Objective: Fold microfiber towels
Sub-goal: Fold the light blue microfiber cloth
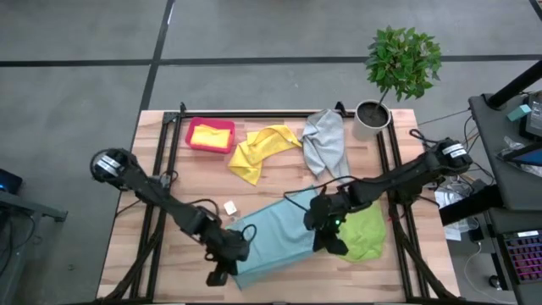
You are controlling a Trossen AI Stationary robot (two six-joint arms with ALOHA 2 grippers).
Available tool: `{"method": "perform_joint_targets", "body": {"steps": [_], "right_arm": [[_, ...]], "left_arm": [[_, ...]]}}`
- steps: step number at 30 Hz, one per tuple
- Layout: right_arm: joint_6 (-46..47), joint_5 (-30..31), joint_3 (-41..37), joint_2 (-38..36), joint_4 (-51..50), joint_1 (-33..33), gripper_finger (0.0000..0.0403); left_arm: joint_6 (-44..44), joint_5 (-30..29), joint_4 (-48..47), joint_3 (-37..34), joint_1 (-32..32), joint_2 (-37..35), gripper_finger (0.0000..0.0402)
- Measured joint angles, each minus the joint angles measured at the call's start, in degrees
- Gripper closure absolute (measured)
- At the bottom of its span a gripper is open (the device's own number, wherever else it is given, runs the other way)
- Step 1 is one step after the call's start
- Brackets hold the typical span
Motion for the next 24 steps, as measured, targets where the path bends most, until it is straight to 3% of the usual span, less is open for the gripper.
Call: {"method": "perform_joint_targets", "body": {"steps": [11,24], "right_arm": [[-2.1,5.7,-2.8,3.4,-0.5,-10.3,0.0394],[-11.6,6.1,0.6,3.9,-1.8,-19.1,0.0394]], "left_arm": [[0.0,-1.8,-1.4,-7.7,6.2,0.4,0.0402],[-0.5,-2.2,-9.7,-13.2,11.3,-3.2,0.0402]]}}
